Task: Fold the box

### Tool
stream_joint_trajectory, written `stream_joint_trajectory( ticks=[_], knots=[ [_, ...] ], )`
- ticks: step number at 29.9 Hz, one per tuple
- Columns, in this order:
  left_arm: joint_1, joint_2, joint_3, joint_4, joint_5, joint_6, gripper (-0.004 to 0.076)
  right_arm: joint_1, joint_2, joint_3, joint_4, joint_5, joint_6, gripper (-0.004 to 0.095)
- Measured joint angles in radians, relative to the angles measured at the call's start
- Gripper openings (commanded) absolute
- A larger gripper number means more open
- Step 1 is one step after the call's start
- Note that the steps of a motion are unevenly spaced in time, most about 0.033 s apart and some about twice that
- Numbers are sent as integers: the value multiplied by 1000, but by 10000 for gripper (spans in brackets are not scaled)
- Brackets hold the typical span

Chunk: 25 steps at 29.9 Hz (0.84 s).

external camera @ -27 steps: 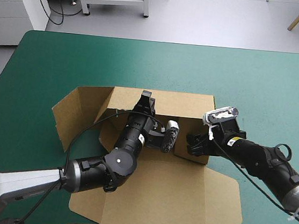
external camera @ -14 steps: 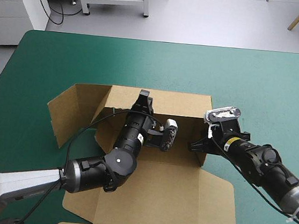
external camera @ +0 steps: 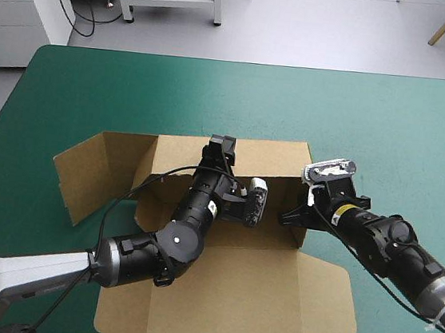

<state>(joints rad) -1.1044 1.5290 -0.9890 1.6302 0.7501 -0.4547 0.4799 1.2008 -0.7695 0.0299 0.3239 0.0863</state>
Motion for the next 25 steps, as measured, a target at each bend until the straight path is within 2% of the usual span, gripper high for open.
stream_joint_trajectory(
  ticks=[9,19,20,22,25],
  knots=[
    [-92,0,0,59,63,-29,501,-6,48,-60,-44,3,35,0],
    [-149,0,0,59,123,-32,489,-146,264,-288,-71,81,53,0],
    [-149,0,0,59,124,-32,460,-157,278,-309,-70,97,54,0],
    [-149,0,0,59,124,-30,342,-169,296,-340,-70,124,55,0],
    [-149,0,0,34,124,17,3,-171,308,-360,-72,149,51,0]
  ],
)
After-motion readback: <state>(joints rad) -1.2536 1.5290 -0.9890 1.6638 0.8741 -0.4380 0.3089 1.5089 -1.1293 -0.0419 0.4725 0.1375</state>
